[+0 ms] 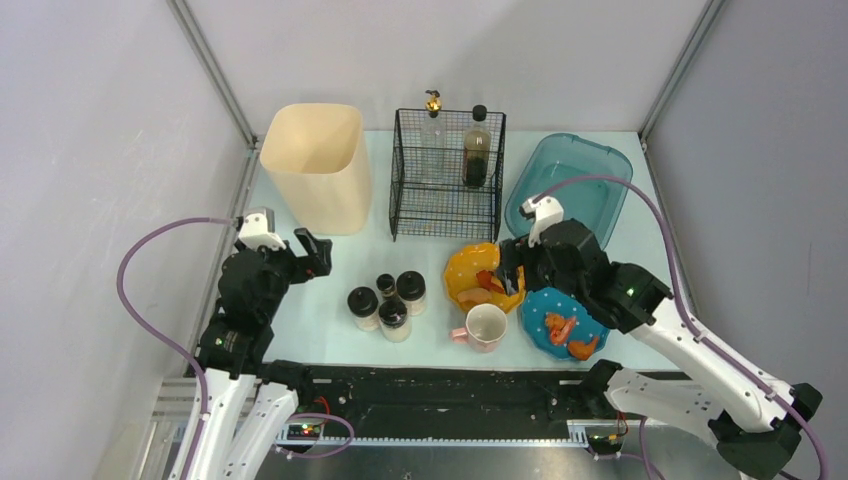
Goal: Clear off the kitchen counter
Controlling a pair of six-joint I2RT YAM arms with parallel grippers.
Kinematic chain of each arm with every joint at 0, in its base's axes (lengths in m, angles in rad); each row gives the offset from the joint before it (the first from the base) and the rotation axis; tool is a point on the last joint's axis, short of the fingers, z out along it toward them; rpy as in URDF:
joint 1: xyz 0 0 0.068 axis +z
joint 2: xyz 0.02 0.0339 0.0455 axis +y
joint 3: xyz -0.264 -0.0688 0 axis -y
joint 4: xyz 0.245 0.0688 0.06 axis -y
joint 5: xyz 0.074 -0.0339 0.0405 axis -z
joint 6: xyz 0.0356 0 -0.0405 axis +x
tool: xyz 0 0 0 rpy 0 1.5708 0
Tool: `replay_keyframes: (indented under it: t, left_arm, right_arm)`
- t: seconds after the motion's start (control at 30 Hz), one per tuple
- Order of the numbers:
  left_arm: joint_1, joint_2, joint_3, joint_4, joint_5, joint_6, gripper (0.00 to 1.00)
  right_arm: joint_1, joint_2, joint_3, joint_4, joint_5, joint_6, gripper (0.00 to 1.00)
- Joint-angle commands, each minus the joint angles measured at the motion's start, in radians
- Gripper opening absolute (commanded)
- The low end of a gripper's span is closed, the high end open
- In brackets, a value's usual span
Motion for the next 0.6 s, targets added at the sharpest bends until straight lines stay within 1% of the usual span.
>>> replay_keyframes:
  t: [0.0, 0.03, 0.17, 0.2, 0.27, 0.4, 0.57]
  left_arm:
    - [0.012, 0.005, -0.004, 0.030, 0.015, -0.006, 0.98]
    - [0.011, 0.008, -0.004, 0.031, 0.017, -0.006, 0.98]
    - [0.012, 0.013, -0.004, 0.031, 0.023, -0.008, 0.98]
    - [0.011, 0.013, -0.004, 0.031, 0.024, -0.008, 0.98]
    - [0.012, 0.014, -0.004, 0.031, 0.027, -0.009, 0.98]
    - [0.012, 0.011, -0.005, 0.031, 0.034, -0.010, 0.98]
    - [0.011, 0.009, -0.005, 0.031, 0.041, -0.012, 0.98]
  right_arm:
    - [0.062, -0.028, -0.028, -0.124, -0.046, 0.079, 0.80]
    - [0.078, -0.030, -0.034, -0.122, -0.051, 0.089, 0.80]
    - [0.219, -0.022, -0.045, -0.065, -0.045, 0.110, 0.79]
    - [0.262, -0.005, -0.045, -0.051, -0.030, 0.112, 0.79]
    - [0.303, 0.028, -0.045, -0.002, -0.026, 0.128, 0.80]
    - [0.330, 0.112, -0.043, 0.122, -0.051, 0.190, 0.80]
    - [0.359, 0.217, -0.012, 0.194, -0.064, 0.195, 0.80]
